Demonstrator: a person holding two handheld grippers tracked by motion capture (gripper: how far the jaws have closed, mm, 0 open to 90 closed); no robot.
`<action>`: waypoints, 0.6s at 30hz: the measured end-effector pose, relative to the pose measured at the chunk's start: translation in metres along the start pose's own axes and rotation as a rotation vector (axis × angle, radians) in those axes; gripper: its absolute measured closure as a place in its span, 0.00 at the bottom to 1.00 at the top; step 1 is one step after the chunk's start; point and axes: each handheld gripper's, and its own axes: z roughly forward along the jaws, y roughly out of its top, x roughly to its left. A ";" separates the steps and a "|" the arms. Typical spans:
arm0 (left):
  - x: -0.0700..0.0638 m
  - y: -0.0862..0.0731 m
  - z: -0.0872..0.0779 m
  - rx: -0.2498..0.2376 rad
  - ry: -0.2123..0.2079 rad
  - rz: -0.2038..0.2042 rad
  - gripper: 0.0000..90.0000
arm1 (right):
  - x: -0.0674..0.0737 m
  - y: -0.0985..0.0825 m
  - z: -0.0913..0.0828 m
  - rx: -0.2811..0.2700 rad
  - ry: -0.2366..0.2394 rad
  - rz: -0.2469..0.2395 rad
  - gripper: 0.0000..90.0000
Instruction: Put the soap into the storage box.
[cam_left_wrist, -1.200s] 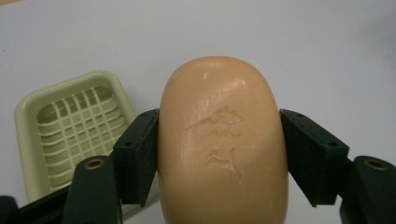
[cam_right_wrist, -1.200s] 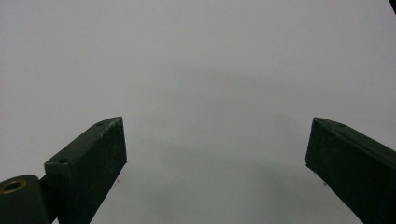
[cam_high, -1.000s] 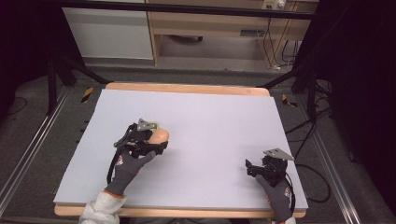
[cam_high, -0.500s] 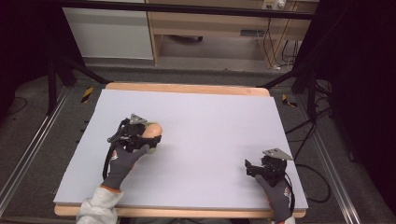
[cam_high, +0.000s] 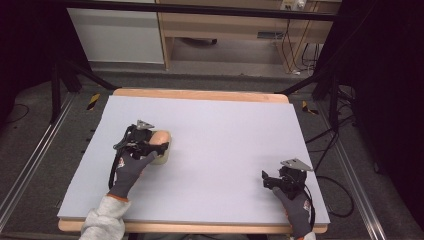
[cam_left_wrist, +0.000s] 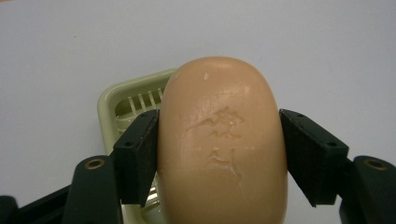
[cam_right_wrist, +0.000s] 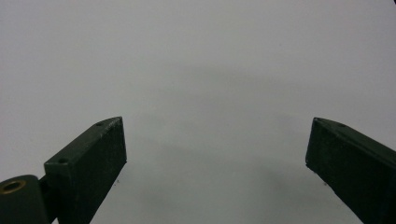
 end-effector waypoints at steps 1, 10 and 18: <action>0.002 0.001 0.002 0.007 -0.004 0.001 0.35 | 0.000 0.000 0.000 0.002 0.000 -0.001 0.06; 0.010 0.004 0.011 0.012 0.009 -0.011 0.35 | 0.000 0.000 0.001 0.002 -0.001 -0.001 0.06; 0.016 0.000 0.017 0.031 0.018 -0.016 0.35 | 0.001 0.000 0.000 0.002 0.003 0.000 0.06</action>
